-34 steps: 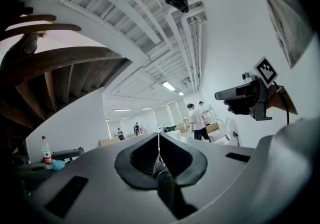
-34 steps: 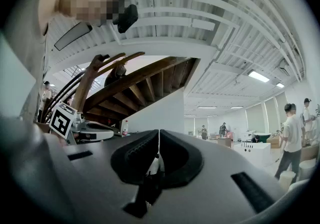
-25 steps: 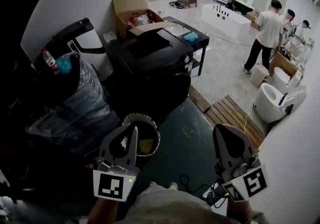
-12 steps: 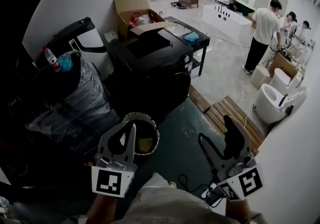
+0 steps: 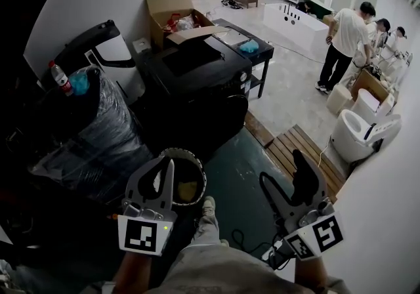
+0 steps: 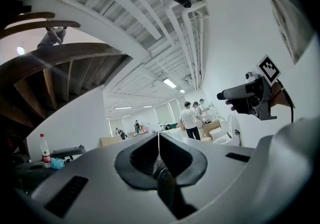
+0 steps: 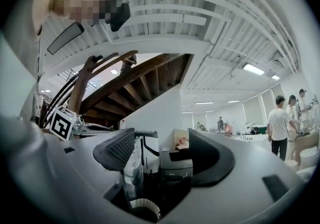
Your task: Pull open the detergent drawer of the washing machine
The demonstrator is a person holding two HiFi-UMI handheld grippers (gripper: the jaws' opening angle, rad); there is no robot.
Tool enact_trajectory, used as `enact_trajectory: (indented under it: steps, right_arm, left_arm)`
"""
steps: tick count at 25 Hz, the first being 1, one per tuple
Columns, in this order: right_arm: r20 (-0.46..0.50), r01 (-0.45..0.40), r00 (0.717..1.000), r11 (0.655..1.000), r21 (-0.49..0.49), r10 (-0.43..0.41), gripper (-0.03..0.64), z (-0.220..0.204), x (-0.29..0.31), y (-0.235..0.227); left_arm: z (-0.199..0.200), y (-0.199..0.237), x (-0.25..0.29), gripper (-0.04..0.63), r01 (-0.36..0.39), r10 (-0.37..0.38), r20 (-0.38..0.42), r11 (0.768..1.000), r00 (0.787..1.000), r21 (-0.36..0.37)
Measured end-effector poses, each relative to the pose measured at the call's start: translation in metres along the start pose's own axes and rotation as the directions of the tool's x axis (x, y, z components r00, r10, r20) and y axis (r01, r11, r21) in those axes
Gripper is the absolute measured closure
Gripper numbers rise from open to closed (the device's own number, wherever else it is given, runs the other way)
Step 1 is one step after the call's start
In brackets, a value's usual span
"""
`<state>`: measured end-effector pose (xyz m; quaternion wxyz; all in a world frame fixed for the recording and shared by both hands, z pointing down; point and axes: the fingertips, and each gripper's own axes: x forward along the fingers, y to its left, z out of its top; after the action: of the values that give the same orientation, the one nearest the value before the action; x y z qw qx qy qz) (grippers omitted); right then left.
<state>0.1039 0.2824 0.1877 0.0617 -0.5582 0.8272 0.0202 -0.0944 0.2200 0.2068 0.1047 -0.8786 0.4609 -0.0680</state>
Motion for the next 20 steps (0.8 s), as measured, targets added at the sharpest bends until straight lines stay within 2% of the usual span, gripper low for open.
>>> enact_trajectory:
  steps: [7, 12, 15, 18, 20]
  right_arm:
    - [-0.063, -0.026, 0.997, 0.989, 0.144, 0.036, 0.284, -0.041, 0.059, -0.026]
    - [-0.106, -0.016, 0.993, 0.967, 0.252, 0.044, 0.282, -0.072, 0.113, -0.051]
    - [-0.130, -0.011, 0.990, 0.942, 0.334, 0.058, 0.282, -0.095, 0.148, -0.066]
    - [-0.144, -0.008, 0.987, 0.914, 0.406, 0.072, 0.282, -0.115, 0.186, -0.078]
    - [-0.156, -0.003, 0.985, 0.896, 0.445, 0.080, 0.282, -0.128, 0.213, -0.085]
  left_arm:
    - [-0.025, 0.029, 0.045, 0.574, -0.013, 0.013, -0.025, 1.000, 1.000, -0.008]
    - [-0.049, 0.057, 0.089, 0.574, -0.017, 0.014, -0.056, 0.998, 0.998, -0.052]
    - [-0.065, 0.073, 0.120, 0.574, -0.019, 0.016, -0.078, 0.999, 0.997, -0.032]
    - [-0.081, 0.094, 0.151, 0.574, -0.006, 0.009, -0.103, 1.000, 0.995, 0.025]
    - [-0.090, 0.109, 0.171, 0.574, -0.003, 0.007, -0.116, 1.000, 0.993, 0.028]
